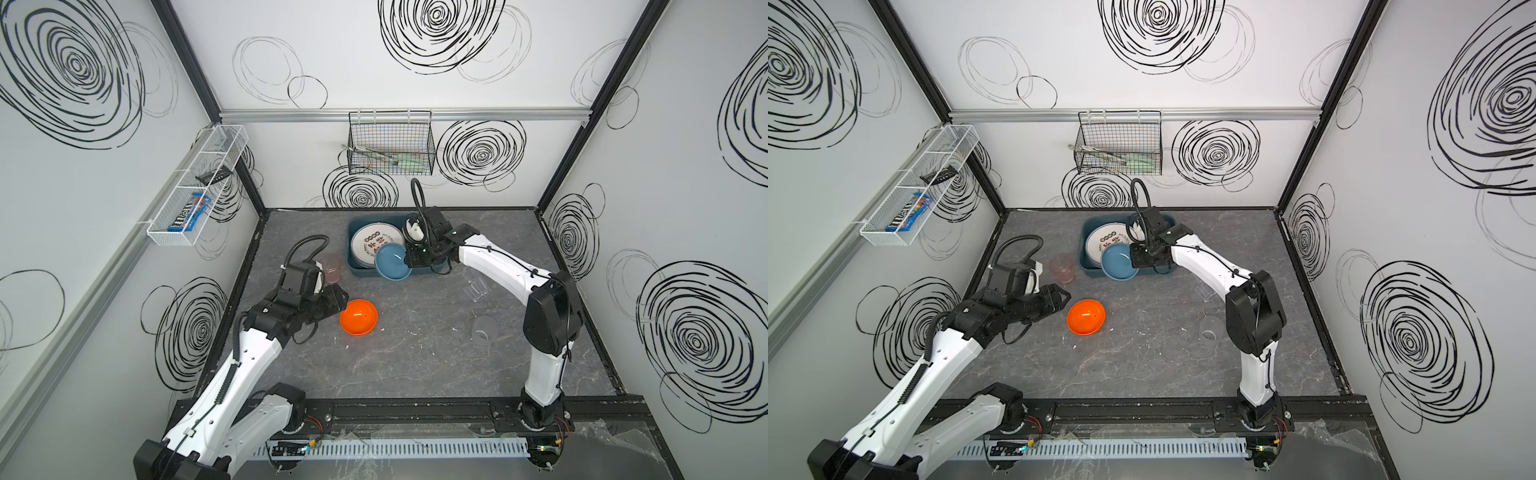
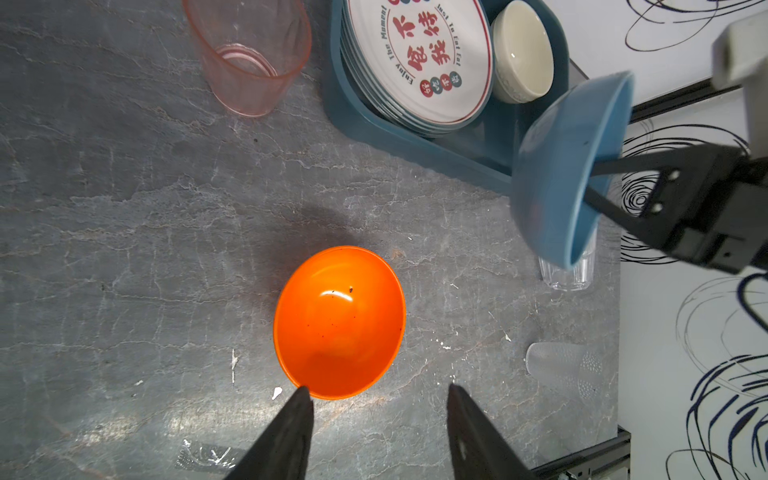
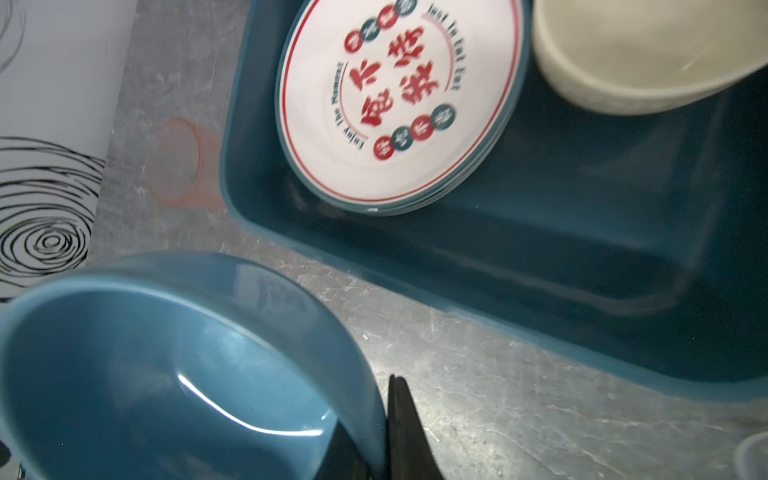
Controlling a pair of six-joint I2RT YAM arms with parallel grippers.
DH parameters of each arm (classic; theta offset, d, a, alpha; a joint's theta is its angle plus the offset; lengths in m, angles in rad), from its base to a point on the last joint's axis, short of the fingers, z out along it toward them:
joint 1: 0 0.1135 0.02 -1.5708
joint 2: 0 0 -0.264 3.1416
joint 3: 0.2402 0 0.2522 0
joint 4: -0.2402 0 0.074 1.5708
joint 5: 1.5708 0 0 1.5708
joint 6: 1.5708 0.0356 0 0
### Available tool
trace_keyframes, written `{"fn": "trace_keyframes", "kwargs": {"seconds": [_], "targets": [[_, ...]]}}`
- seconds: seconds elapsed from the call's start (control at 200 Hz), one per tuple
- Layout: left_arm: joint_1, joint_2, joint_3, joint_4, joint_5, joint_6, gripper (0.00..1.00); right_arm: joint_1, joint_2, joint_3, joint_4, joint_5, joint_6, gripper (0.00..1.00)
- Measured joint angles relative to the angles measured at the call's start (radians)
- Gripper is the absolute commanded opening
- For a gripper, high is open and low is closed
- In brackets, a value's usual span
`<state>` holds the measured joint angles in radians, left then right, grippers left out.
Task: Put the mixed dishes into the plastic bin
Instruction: 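Carry the blue bowl with the right gripper over the cream bowl in the bin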
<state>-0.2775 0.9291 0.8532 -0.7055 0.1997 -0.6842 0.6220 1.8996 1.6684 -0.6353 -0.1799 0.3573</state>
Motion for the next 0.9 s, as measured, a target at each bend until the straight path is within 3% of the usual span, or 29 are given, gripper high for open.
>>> {"fn": "trace_keyframes", "kwargs": {"seconds": [0.545,0.901], "targets": [[0.024,-0.024,-0.04,0.0,0.028,0.0,0.57,-0.219,0.236,0.322,-0.09,0.092,-0.022,0.05],[0.029,-0.027,-0.062,0.0,0.029,-0.001,0.57,-0.28,0.369,0.468,-0.087,0.084,-0.018,0.05]]}}
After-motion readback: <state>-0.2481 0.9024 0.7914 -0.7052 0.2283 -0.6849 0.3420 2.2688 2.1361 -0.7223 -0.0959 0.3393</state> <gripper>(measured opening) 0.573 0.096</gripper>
